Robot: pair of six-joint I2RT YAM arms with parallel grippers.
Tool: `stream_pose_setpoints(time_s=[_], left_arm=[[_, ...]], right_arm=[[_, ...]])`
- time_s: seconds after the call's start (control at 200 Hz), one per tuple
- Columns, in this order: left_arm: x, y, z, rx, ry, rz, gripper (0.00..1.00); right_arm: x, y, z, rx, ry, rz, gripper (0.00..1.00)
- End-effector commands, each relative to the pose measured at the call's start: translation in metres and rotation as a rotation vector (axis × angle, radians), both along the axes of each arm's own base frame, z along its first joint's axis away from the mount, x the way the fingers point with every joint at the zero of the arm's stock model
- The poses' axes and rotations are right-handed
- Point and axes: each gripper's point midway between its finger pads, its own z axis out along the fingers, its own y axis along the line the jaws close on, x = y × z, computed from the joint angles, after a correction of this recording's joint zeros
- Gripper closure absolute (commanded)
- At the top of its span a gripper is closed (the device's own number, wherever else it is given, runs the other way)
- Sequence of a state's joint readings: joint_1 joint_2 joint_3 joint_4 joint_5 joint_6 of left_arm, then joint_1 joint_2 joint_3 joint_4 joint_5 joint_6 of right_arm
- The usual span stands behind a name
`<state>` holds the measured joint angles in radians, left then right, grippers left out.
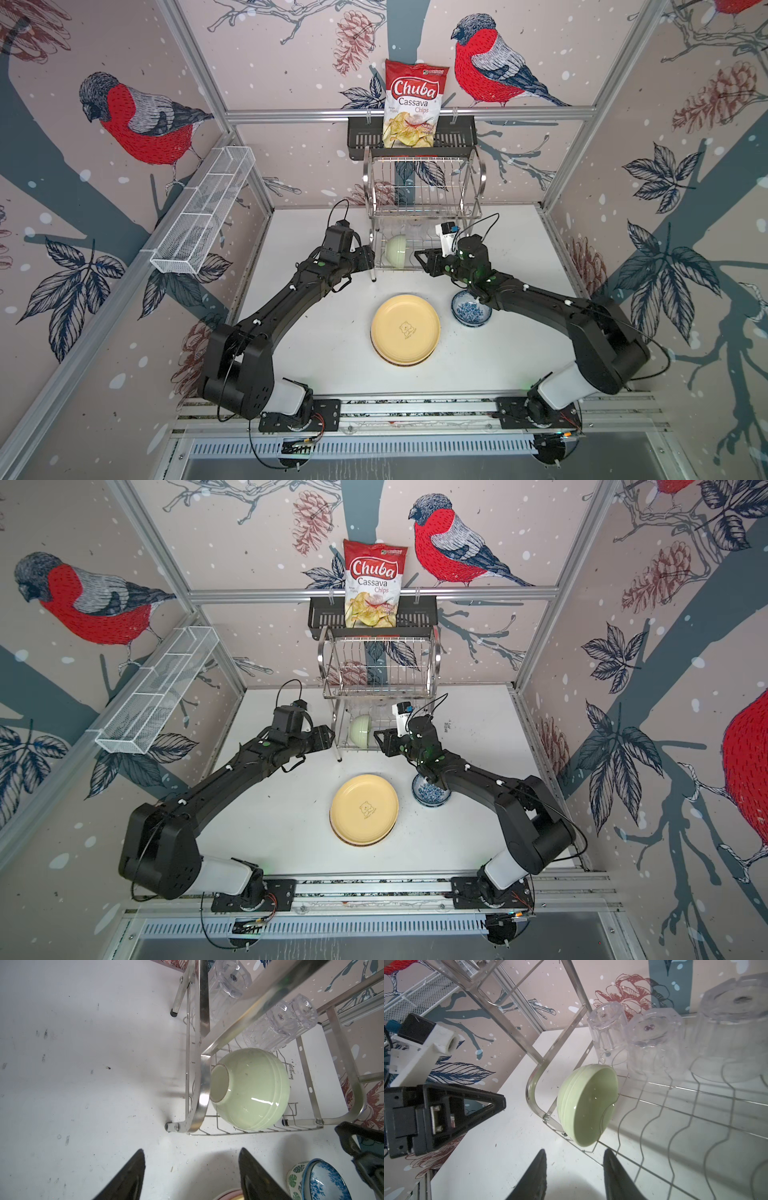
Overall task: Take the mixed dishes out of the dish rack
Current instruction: 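Move the right gripper back to the pale green bowl in the rack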
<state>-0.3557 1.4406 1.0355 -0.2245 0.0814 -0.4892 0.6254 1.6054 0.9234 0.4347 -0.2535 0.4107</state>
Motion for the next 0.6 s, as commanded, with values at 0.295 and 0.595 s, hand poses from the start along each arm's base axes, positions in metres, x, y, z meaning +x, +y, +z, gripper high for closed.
stream_pose_setpoints(time_s=[0.295, 0.595], left_arm=[[0.033, -0.012, 0.007, 0.011, -0.063, -0.030, 0.40], [0.045, -0.018, -0.003, -0.003, -0.039, -0.057, 0.65]], right_arm=[[0.033, 0.049, 0.007, 0.139, -0.016, 0.121, 0.55], [0.041, 0.047, 0.004, 0.185, 0.013, 0.086, 0.54]])
